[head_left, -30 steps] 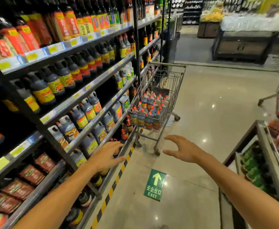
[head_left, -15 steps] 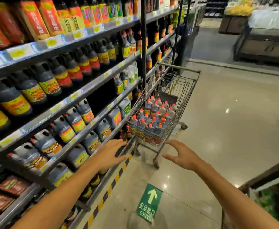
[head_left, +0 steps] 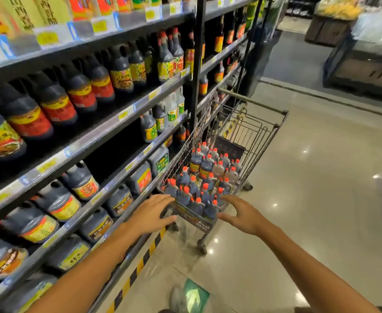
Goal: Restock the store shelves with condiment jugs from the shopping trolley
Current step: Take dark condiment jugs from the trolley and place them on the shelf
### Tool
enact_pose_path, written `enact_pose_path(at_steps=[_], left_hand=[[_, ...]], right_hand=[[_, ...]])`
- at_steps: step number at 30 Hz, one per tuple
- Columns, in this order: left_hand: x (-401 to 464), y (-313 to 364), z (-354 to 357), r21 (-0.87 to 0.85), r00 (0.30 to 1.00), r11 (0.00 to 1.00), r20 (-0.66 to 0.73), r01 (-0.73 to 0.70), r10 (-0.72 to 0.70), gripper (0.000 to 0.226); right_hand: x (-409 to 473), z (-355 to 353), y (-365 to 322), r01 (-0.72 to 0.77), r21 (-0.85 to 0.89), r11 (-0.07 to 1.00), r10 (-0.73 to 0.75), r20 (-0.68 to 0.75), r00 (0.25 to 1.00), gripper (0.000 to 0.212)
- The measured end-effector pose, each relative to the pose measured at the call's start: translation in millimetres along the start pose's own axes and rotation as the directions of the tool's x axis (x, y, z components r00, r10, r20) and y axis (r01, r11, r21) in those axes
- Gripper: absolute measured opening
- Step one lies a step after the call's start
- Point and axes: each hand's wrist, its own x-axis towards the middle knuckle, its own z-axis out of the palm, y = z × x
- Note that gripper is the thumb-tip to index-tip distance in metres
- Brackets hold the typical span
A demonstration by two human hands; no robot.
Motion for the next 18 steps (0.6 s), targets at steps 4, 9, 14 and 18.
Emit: enact_pose_path(at_steps=[4,9,14,18], left_hand=[[52,-15,-1,-0.014,0.998,0.998,0.029,0.055,-0.054,0.072],[109,-30,12,-0.049,0.987,0.990,0.095,0.134,-0.129,0.074],[157,-35,17,-0.100,0.961,0.959,0.107,0.267,-0.256,0.088],[189,-33,20,-0.152,0.914,0.904,0.132,0.400,-0.383,0.078]], right_hand=[[51,-9,14,-0.004,0.045,0.999,0.003,0.031,1.000,0.065],[118,-19,40,0.002,0.076,0.997,-0.013,0.145,0.989,0.063],[198,-34,60,0.060,0.094,0.994,-0.084,0.276,0.958,0.054],[267,-46,75,0.165,0.101,0.981,-0.191,0.350,0.917,0.060]])
